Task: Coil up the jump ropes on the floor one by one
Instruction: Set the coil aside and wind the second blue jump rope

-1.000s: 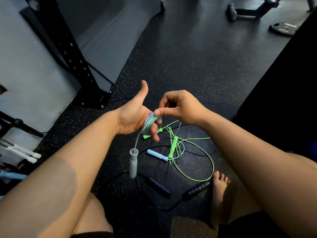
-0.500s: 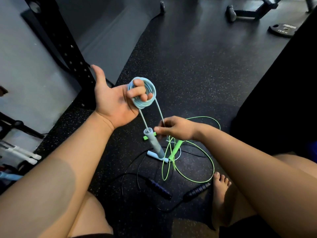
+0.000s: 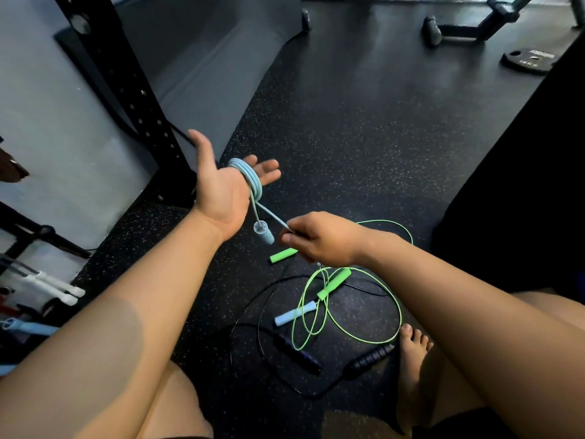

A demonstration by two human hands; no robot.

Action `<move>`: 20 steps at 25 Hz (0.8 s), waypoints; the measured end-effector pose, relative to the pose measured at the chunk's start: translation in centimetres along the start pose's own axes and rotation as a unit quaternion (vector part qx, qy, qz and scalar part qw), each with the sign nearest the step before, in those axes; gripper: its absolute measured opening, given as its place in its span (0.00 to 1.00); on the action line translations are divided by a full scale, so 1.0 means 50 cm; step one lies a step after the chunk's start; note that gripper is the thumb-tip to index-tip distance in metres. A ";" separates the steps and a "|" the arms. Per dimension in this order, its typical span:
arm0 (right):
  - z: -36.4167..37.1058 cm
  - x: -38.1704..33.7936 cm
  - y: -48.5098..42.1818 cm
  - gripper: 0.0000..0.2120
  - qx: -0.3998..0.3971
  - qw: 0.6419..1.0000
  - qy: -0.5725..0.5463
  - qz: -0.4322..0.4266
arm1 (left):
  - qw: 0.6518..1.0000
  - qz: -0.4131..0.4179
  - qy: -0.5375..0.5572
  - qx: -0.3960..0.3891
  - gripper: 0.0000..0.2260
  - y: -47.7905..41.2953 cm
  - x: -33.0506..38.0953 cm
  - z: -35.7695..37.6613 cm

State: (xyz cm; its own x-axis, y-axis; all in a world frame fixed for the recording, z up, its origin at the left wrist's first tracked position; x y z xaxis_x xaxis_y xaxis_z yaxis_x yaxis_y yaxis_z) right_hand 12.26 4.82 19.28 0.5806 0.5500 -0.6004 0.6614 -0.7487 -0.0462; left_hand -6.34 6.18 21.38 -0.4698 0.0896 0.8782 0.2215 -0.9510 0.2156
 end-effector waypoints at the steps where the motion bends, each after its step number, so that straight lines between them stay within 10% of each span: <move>1: -0.006 -0.009 0.002 0.12 0.012 1.000 0.009 -0.021 | 0.996 -0.006 -0.087 0.000 0.51 0.002 -0.011 0.003; 9: -0.075 0.017 -0.004 0.12 0.149 0.985 -0.074 -0.046 | 0.856 -0.165 -0.393 -0.293 0.63 0.044 -0.047 0.022; 20: -0.015 0.078 -0.010 0.22 0.121 0.955 -0.239 0.127 | 0.947 -0.186 -0.085 -0.249 0.51 0.064 0.012 0.033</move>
State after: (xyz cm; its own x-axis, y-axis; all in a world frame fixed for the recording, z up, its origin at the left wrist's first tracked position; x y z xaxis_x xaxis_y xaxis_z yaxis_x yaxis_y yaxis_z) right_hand 14.54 7.63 17.59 0.3857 0.1498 -0.9104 0.3650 -0.9310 0.0015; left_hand -4.51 3.68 23.27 -0.2835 0.4510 0.8463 -0.3818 -0.8626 0.3318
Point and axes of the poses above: each hand's wrist, its own y-axis away from the middle knuckle, its own z-axis out of the palm, x = y × z, the point moved 1 cm from there along -y, towards the middle knuckle, and after that the axes turned 11 degrees about x, right-handed, at the moved point
